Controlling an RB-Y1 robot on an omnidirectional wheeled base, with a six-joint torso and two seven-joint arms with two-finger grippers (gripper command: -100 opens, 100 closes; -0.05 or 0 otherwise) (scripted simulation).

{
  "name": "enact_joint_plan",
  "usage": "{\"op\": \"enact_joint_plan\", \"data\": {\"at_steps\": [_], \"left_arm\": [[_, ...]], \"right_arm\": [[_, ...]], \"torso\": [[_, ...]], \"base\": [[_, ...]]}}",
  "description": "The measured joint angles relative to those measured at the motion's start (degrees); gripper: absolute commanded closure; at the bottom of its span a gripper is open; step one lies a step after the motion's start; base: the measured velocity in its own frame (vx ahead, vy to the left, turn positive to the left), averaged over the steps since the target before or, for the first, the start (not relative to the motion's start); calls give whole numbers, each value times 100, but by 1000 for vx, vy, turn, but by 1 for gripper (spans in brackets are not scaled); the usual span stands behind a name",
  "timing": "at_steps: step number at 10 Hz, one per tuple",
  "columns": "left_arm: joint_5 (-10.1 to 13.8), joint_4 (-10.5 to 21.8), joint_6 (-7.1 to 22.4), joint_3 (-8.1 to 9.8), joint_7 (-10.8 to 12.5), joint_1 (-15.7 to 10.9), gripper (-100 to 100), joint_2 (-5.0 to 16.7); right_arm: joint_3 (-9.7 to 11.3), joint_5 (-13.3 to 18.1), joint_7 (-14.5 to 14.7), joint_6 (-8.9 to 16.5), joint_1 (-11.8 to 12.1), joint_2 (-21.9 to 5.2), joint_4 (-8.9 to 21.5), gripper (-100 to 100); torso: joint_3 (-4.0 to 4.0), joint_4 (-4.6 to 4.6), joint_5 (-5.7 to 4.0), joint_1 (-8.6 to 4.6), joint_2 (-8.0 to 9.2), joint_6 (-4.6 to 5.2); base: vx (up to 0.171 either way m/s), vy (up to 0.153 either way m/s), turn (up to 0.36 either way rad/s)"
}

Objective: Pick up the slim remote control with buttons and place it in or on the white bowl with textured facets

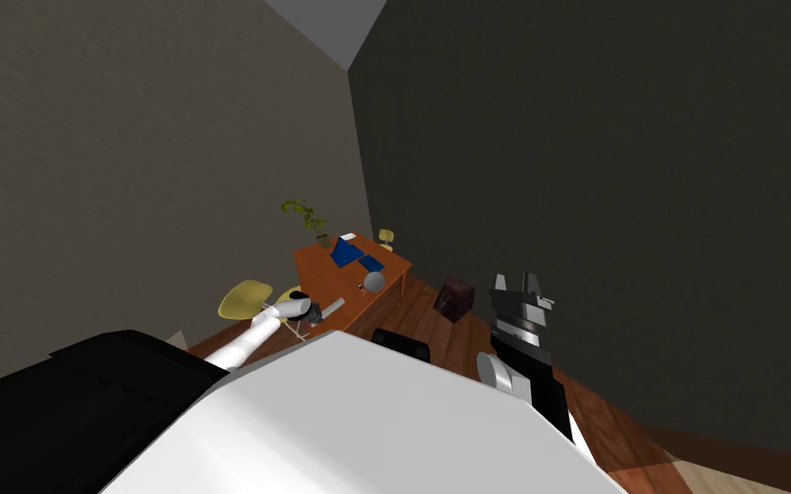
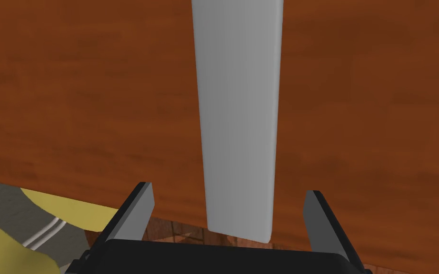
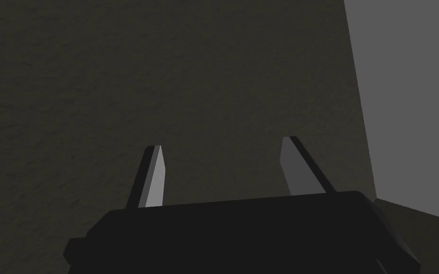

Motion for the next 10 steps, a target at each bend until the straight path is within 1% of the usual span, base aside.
{"op": "enact_joint_plan", "data": {"at_steps": [1, 2, 3, 4, 6, 8, 10], "left_arm": [[123, 132, 134, 45, -3, -7, -100, 34], [163, 182, 242, 63, 29, -21, -100, 41], [221, 305, 365, 79, 77, -55, -100, 30], [296, 433, 542, 102, 148, -100, -100, 23], [506, 701, 708, 173, 84, -129, -100, 57], [694, 884, 979, 249, 130, -134, -100, 71], [843, 1019, 1178, 313, 150, -129, -100, 80]], "right_arm": [[1, 0, 0, 0, -1, 0, 0, 0], [0, 0, 0, 0, 0, 0, 0, 0], [0, 0, 0, 0, -1, 0, 0, 0], [0, 0, 0, 0, -1, 0, 0, 0], [0, 0, 0, 0, 0, 0, 0, 0], [0, 0, 0, 0, 0, 0, 0, 0], [0, 0, 0, 0, 0, 0, 0, 0]], "torso": [[0, 1, 0, -1, 0, 6], [0, 0, 0, 0, 0, -1], [-1, 0, 0, -1, -1, 5], [-1, 0, 1, 2, -2, 6], [-1, 0, 0, 1, -2, 2], [-1, 0, 1, 5, -2, 2], [-1, 0, 1, 1, -3, 0]], "base": [[-1, 30, -112], [3, 26, -219], [1, 36, -370], [-1, 40, -107], [4, 32, -218], [1, 42, -224], [1, 24, -94]]}}
